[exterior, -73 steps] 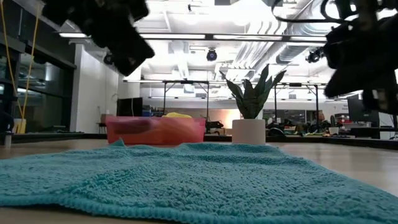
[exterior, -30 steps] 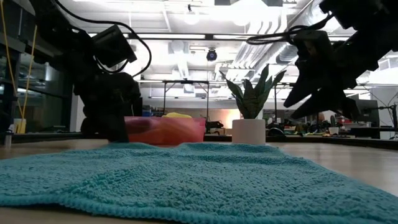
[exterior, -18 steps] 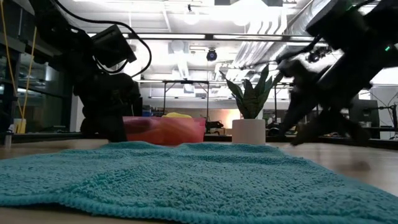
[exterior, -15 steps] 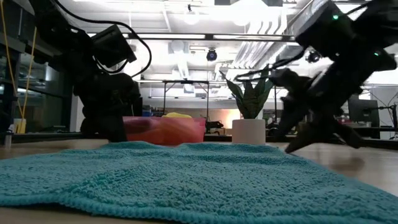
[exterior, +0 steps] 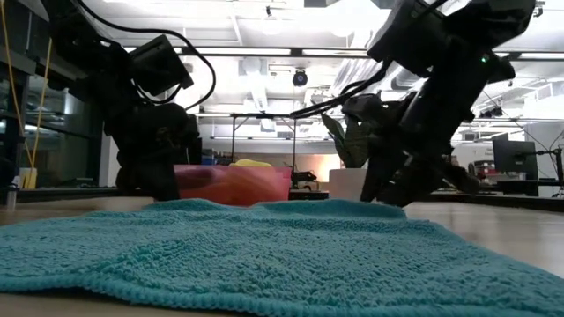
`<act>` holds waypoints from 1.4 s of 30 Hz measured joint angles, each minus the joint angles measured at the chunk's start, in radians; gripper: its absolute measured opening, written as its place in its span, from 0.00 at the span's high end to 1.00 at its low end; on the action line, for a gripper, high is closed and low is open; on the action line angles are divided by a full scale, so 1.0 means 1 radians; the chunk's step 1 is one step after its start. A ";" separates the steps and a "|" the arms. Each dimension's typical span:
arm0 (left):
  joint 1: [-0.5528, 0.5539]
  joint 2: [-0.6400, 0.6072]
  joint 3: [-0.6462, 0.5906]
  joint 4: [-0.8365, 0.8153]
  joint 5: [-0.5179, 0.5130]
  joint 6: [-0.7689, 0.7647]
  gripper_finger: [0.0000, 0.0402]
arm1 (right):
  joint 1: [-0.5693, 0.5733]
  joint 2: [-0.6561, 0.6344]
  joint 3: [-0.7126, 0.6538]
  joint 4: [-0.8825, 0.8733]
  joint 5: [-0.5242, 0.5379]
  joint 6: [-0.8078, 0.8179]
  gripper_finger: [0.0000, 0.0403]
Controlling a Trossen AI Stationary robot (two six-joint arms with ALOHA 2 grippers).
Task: Fold microfiber towels
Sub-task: Fold the blue microfiber towel
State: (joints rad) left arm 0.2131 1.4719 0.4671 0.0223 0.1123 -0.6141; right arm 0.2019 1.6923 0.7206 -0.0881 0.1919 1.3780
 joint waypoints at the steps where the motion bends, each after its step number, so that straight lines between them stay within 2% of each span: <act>1: 0.000 0.000 0.000 0.000 0.000 0.003 1.00 | 0.000 -0.005 0.002 -0.021 -0.010 -0.004 0.67; 12: 0.000 0.000 0.000 0.000 -0.009 0.024 1.00 | -0.004 -0.019 0.001 -0.056 -0.040 0.005 0.68; 15: 0.000 0.000 0.000 0.000 -0.013 0.023 1.00 | -0.014 -0.019 -0.001 -0.063 -0.037 0.006 0.77; 19: 0.000 0.000 0.000 0.006 -0.011 -0.009 1.00 | -0.033 -0.018 -0.004 -0.071 -0.025 0.007 0.96; 24: 0.002 -0.016 0.000 0.062 0.031 -0.046 1.00 | -0.061 -0.035 -0.003 -0.078 -0.014 -0.034 0.98; 29: 0.034 -0.051 0.029 0.047 0.027 -0.048 1.00 | -0.114 -0.132 -0.009 -0.253 0.030 -0.135 1.00; 33: 0.085 -0.061 0.076 0.026 0.029 -0.026 1.00 | -0.170 -0.239 -0.007 -0.381 0.024 -0.231 1.00; 38: 0.129 -0.061 0.134 0.007 0.020 0.057 1.00 | -0.237 -0.354 -0.006 -0.389 0.029 -0.328 1.00; 42: 0.136 -0.062 0.178 0.000 -0.046 0.148 1.00 | -0.258 -0.422 -0.005 -0.386 0.083 -0.360 1.00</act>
State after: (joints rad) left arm 0.3489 1.4097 0.6453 0.0222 0.0666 -0.4663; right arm -0.0562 1.2699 0.7155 -0.4743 0.2744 1.0180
